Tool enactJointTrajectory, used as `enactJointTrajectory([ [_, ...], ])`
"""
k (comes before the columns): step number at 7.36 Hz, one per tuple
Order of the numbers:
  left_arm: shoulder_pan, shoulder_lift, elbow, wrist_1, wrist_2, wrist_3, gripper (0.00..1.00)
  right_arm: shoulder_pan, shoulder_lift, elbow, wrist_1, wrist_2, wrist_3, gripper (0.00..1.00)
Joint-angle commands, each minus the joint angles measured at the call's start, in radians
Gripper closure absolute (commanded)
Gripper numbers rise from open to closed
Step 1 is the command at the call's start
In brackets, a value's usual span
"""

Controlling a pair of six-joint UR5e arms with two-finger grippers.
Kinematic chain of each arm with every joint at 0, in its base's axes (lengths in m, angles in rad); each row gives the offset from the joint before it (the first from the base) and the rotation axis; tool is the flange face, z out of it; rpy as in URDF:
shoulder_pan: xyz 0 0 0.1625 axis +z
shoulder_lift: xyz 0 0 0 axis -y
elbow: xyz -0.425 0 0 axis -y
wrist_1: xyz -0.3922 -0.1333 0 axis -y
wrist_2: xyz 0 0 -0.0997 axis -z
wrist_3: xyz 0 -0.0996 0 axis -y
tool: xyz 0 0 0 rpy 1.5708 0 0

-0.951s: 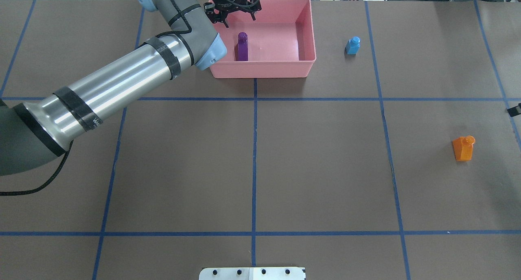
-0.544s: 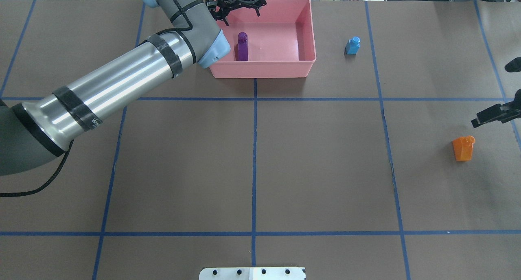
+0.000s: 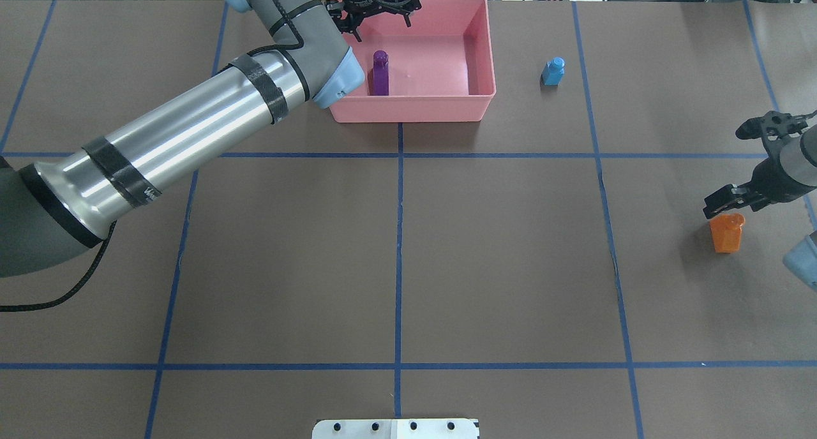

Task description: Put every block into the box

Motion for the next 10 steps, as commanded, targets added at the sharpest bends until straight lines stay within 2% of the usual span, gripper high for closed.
enactJointTrajectory([
  [1, 0.002, 0.007, -0.074, 0.096, -0.004, 0.001, 0.04, -0.017, 0.02, -0.035, 0.0, 0.0, 0.013, 0.0],
  [2, 0.002, 0.014, -0.105, 0.133, -0.006, 0.003, 0.05, -0.018, 0.02, -0.032, 0.0, 0.008, 0.047, 0.29],
  [3, 0.0, 0.043, -0.146, 0.137, -0.033, 0.003, 0.05, -0.027, 0.016, -0.027, 0.003, 0.009, 0.108, 0.71],
  [4, -0.004, 0.106, -0.224, 0.146, -0.098, 0.003, 0.05, -0.03, 0.006, -0.018, 0.003, 0.011, 0.11, 0.72],
  [6, -0.008, 0.222, -0.394, 0.199, -0.11, 0.003, 0.05, -0.032, -0.049, 0.02, 0.001, 0.028, 0.108, 0.87],
  [7, -0.008, 0.247, -0.443, 0.238, -0.11, 0.005, 0.05, -0.03, -0.066, 0.037, 0.001, 0.028, 0.108, 1.0],
  [8, -0.008, 0.298, -0.502, 0.258, -0.11, 0.009, 0.05, -0.032, -0.068, 0.043, 0.001, 0.029, 0.11, 1.0],
  [9, -0.014, 0.4, -0.615, 0.258, -0.111, 0.023, 0.06, -0.032, -0.05, 0.084, -0.019, 0.028, 0.118, 1.0],
  [10, -0.017, 0.536, -0.754, 0.258, -0.113, 0.062, 0.06, -0.026, 0.057, 0.089, -0.105, 0.031, 0.121, 1.0],
])
